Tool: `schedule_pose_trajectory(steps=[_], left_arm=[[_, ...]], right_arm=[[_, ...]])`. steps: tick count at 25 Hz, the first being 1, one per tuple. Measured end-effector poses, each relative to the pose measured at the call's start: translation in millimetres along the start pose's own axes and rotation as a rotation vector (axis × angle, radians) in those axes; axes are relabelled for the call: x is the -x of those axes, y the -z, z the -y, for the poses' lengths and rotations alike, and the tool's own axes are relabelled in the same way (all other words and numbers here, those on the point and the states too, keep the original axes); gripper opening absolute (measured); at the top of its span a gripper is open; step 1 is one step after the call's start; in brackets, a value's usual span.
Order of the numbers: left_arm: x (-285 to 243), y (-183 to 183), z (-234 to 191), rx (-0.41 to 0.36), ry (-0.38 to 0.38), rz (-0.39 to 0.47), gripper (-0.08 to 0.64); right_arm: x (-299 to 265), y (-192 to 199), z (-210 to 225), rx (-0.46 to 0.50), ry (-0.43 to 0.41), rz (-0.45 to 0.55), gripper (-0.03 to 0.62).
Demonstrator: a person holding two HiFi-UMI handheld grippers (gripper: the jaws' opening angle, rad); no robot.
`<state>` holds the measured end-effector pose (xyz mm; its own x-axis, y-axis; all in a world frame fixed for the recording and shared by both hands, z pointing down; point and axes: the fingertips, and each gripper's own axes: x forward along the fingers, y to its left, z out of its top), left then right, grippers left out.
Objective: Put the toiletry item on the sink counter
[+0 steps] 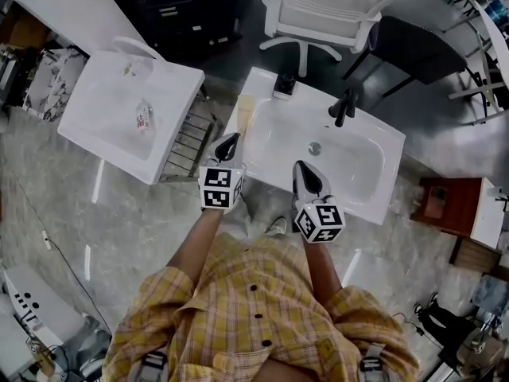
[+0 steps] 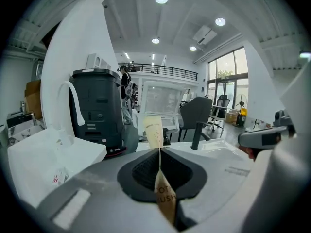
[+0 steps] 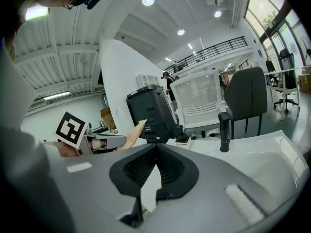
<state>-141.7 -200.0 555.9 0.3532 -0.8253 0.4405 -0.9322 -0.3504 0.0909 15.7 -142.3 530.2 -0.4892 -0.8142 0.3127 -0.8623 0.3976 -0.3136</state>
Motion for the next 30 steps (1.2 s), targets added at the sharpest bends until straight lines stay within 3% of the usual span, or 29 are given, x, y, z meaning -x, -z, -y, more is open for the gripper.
schedule_pose_trajectory(steps=[12, 30], left_arm=[[-60, 19, -21, -0.020, 0.065, -0.171, 0.005], [-132, 44, -40, -0.011, 0.121, -0.328, 0.006]], right_arm=[[-25, 16, -5, -0.044, 0.020, -0.031, 0.000], [-44, 26, 3, -0.066, 0.088, -0.046, 0.000]])
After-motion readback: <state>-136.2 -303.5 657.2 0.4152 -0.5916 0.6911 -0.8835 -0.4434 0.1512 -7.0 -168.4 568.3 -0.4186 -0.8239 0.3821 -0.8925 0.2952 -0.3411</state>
